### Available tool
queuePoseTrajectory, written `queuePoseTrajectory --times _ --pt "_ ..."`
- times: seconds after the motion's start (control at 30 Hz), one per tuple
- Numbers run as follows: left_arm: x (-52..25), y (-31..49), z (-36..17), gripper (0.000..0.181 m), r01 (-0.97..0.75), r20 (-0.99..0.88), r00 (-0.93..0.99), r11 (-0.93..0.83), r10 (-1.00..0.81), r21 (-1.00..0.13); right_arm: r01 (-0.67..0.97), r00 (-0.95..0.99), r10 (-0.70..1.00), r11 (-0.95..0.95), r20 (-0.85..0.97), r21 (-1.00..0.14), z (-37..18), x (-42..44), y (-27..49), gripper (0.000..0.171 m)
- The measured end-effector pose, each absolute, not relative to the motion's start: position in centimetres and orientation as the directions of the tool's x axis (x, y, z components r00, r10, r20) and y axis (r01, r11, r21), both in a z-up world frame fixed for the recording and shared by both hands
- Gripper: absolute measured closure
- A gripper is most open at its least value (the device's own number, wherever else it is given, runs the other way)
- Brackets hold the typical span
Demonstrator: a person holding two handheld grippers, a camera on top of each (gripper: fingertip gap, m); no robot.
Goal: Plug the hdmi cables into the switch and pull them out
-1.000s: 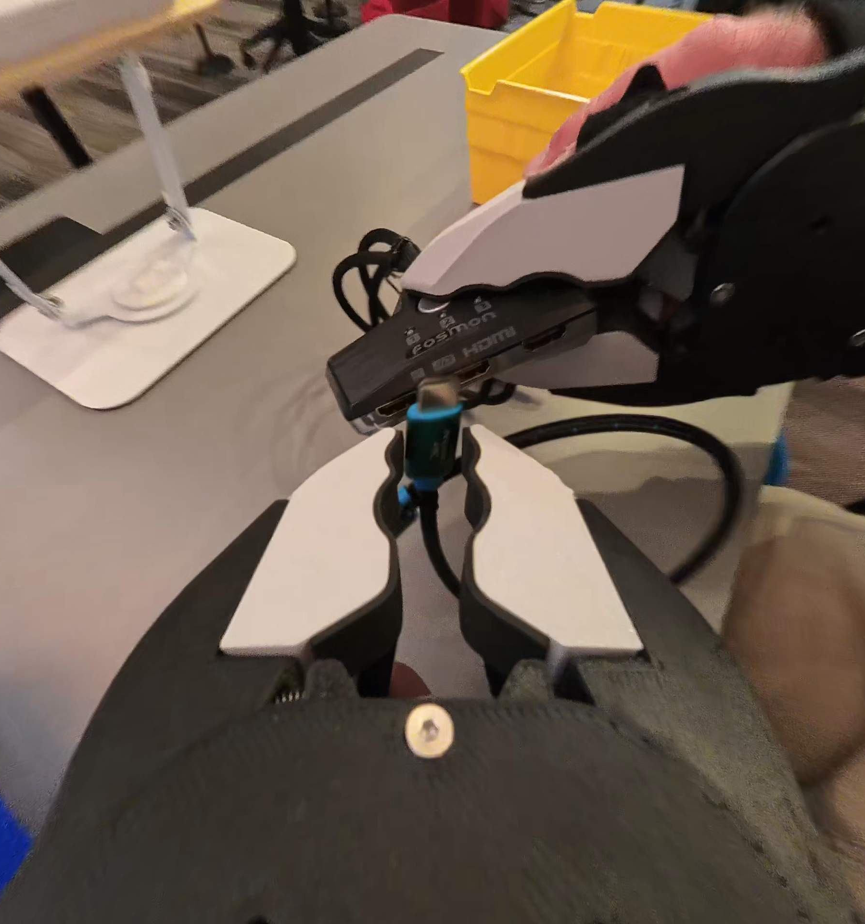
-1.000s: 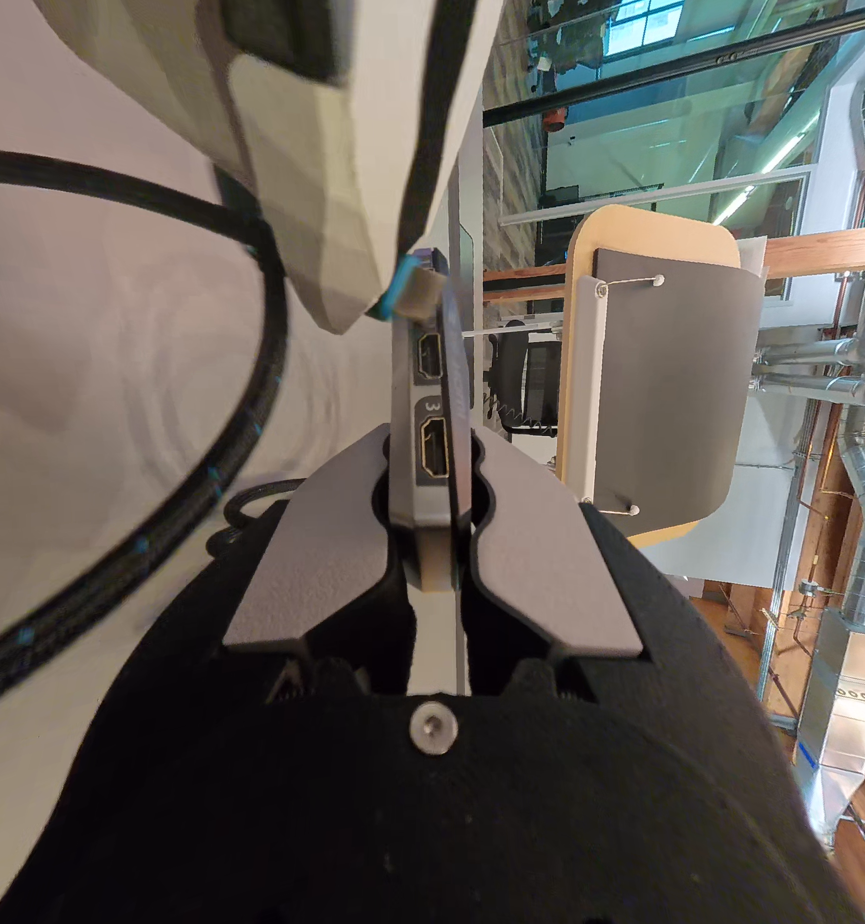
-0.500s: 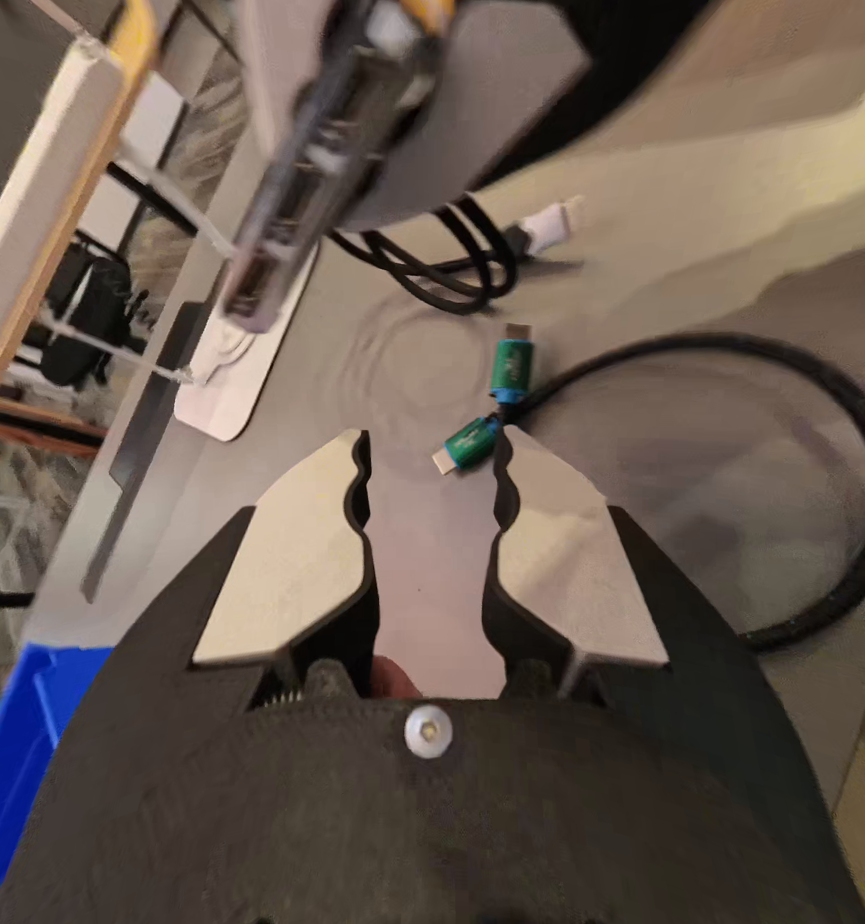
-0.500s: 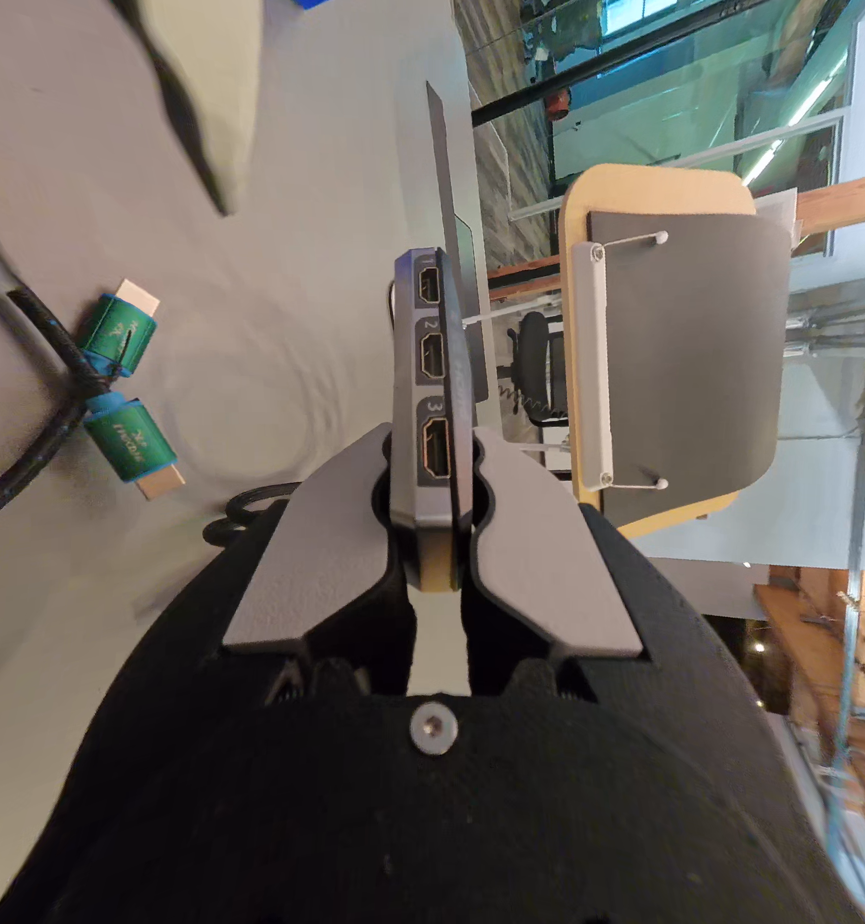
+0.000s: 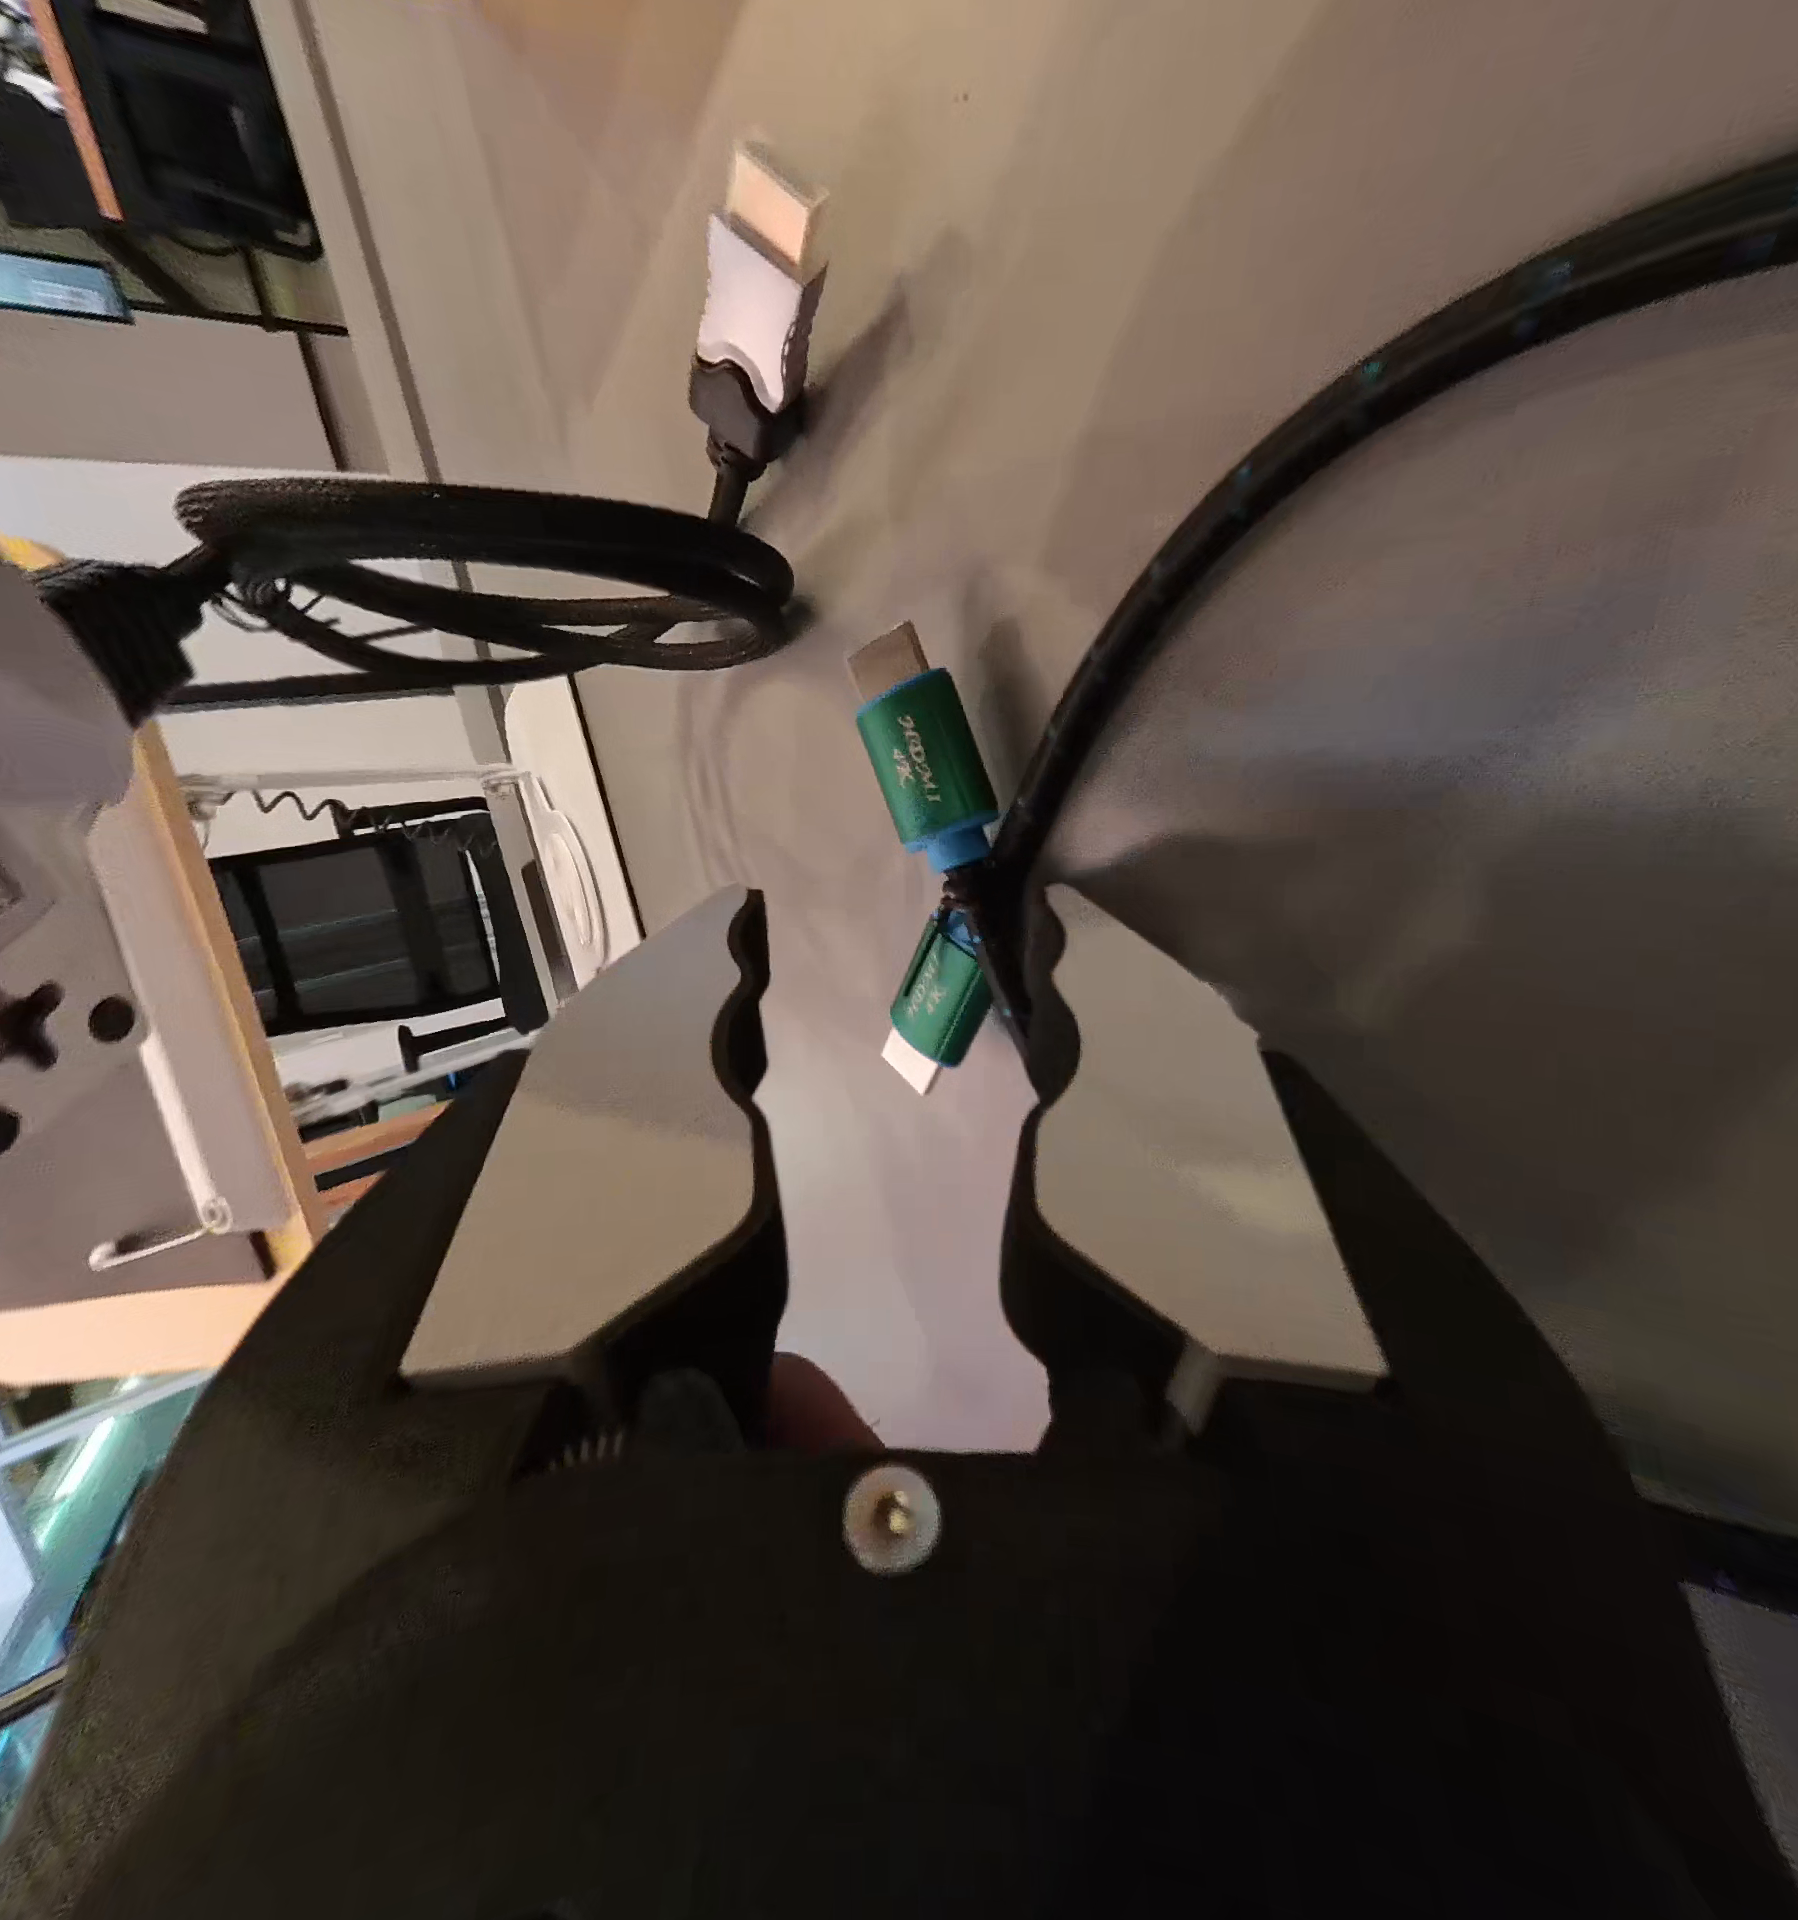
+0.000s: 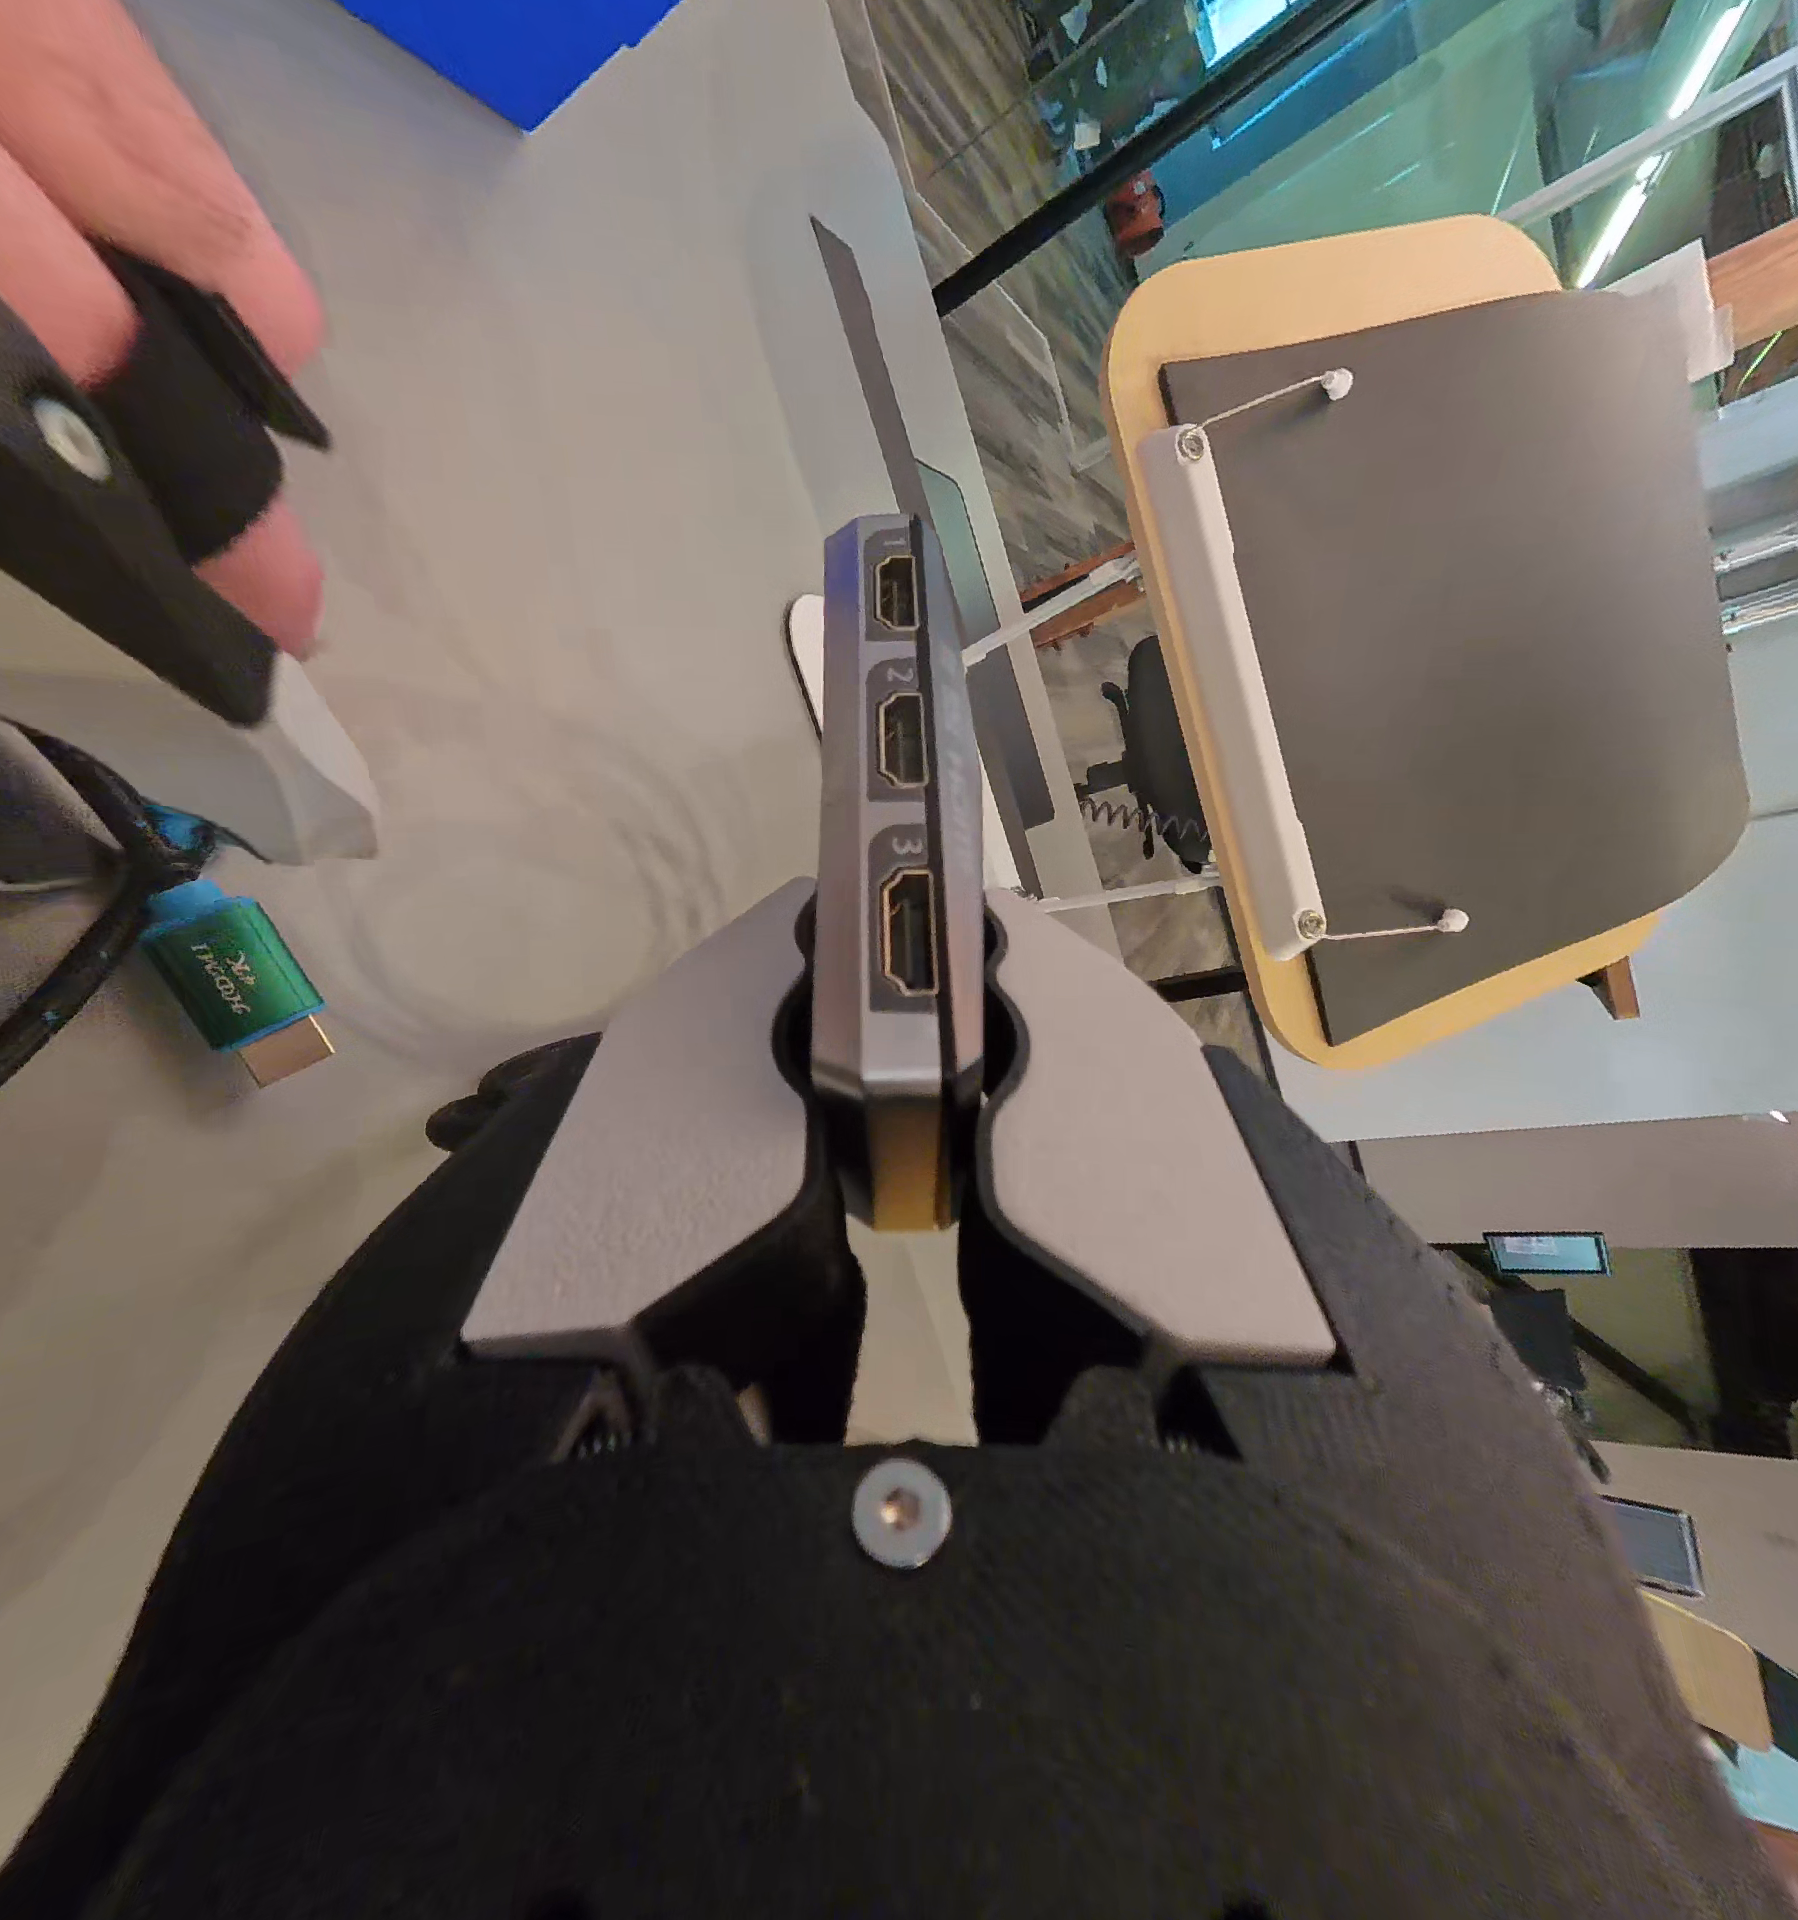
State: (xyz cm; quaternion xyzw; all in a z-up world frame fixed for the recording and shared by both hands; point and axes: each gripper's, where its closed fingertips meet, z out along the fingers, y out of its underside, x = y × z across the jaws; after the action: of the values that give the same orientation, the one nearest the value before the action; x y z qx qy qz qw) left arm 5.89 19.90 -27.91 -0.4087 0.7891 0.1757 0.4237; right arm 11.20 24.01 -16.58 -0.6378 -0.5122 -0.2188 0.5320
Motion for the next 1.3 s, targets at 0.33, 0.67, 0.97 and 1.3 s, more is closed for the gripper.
queuePoseTrajectory --times 0.33,0.67,0.97,1.3 --pt "7.6 21.4 -29.3 0.169 -0.786 -0.768 -0.345 0.613 -0.539 -0.078 0.867 0.409 0.43 0.092 0.805 -0.489 -16.3 11.3 23.9 0.148" --pt "5.7 21.4 -26.7 0.172 -0.818 -0.72 -0.152 0.495 -0.677 -0.294 0.885 0.381 0.42 0.093 0.824 -0.456 -16.4 11.8 24.0 0.148" --pt "2.3 20.4 -21.3 0.173 -0.774 -0.47 0.023 0.282 -0.883 -0.567 0.953 0.213 0.378 0.125 0.901 -0.278 -17.2 10.3 23.8 0.148" --pt "1.5 19.0 -19.0 0.173 -0.766 -0.215 0.061 0.092 -0.975 -0.636 0.972 0.132 0.358 0.136 0.924 -0.192 -17.7 9.3 24.1 0.148"
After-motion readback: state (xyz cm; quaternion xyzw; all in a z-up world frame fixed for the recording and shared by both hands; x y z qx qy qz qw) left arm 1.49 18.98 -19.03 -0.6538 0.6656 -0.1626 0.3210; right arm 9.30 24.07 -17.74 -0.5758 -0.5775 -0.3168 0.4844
